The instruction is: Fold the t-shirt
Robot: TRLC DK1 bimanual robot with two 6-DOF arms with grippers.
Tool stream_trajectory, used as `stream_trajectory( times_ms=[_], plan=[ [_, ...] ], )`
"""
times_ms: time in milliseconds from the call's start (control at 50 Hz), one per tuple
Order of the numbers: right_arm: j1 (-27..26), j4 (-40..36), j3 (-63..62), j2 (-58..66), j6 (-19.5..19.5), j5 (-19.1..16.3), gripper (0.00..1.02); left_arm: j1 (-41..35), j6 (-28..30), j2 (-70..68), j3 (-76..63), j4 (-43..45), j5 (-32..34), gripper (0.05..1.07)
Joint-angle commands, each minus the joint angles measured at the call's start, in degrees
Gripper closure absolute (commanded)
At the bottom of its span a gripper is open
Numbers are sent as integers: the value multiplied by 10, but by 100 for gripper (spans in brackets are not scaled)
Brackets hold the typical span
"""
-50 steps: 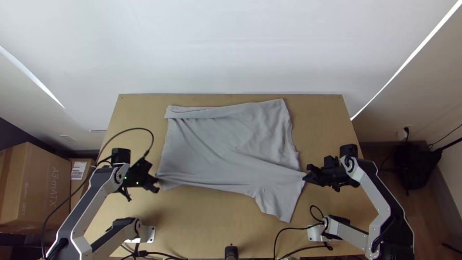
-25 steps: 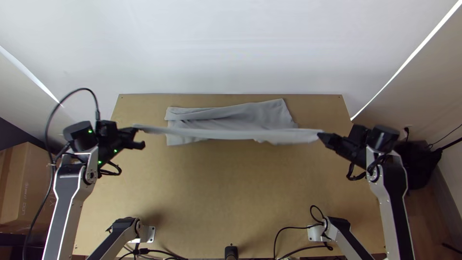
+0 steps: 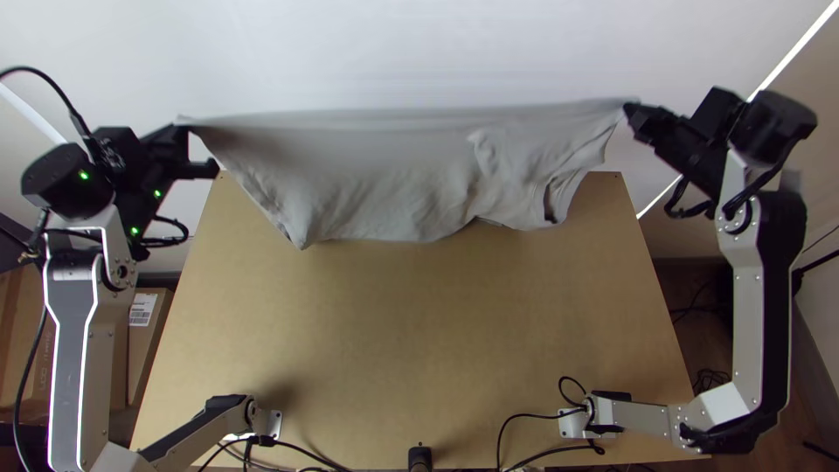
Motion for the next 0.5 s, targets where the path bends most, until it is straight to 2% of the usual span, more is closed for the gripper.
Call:
stream_trajectory(
  times_ms=[0, 40, 220, 420, 480],
  plan=[
    [-7, 24, 98, 13, -2, 44, 100, 15, -28, 15, 89, 24, -46, 105],
    [-7, 33, 117, 13, -2, 56, 100, 16, -34, 16, 114, 23, -47, 105],
    [-1, 49, 184, -24, 6, 56, 100, 19, -37, -2, 185, 22, -59, 105],
    [8, 89, 163, -136, 6, 56, 100, 46, -38, -68, 183, 31, -64, 105],
    [13, 89, 143, -172, 6, 56, 100, 54, -59, -96, 176, 33, -66, 105]
  ],
)
